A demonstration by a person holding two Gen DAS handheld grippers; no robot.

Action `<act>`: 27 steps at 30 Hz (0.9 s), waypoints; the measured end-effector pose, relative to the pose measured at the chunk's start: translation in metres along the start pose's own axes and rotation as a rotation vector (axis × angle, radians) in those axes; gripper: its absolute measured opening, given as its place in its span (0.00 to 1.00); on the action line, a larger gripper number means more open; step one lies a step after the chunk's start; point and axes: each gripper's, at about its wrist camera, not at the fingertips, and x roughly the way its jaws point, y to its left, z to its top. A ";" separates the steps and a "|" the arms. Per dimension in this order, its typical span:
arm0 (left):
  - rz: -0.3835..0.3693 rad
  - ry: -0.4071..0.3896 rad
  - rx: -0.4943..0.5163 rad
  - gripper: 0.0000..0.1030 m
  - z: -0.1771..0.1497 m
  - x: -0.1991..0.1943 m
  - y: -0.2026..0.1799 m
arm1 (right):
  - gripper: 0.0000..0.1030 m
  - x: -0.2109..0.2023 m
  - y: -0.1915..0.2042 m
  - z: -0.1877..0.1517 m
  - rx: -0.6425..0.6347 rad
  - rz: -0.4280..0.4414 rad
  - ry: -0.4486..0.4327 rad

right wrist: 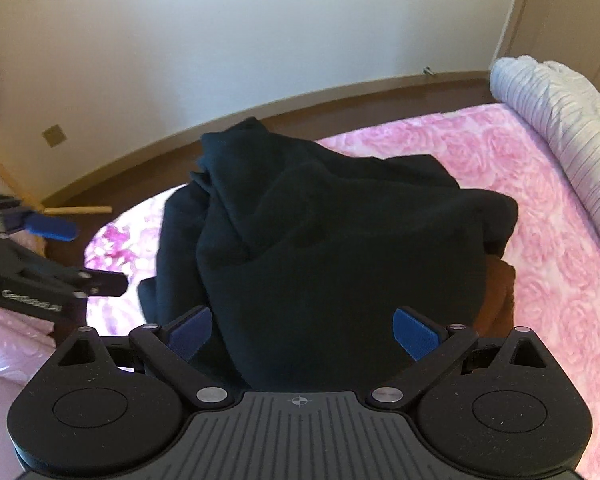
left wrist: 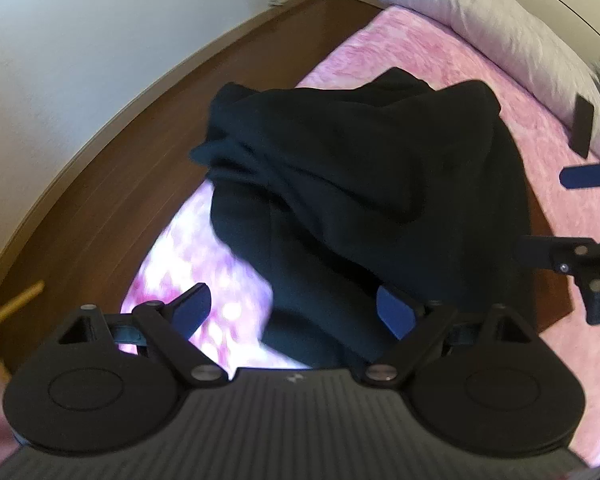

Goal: Fold clothes
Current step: 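Grasp the black jacket with both grippers and lift it off the bed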

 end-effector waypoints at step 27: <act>-0.181 -0.195 0.201 0.12 0.043 -0.005 -0.017 | 0.09 0.010 -0.039 0.041 -0.011 -0.137 -0.128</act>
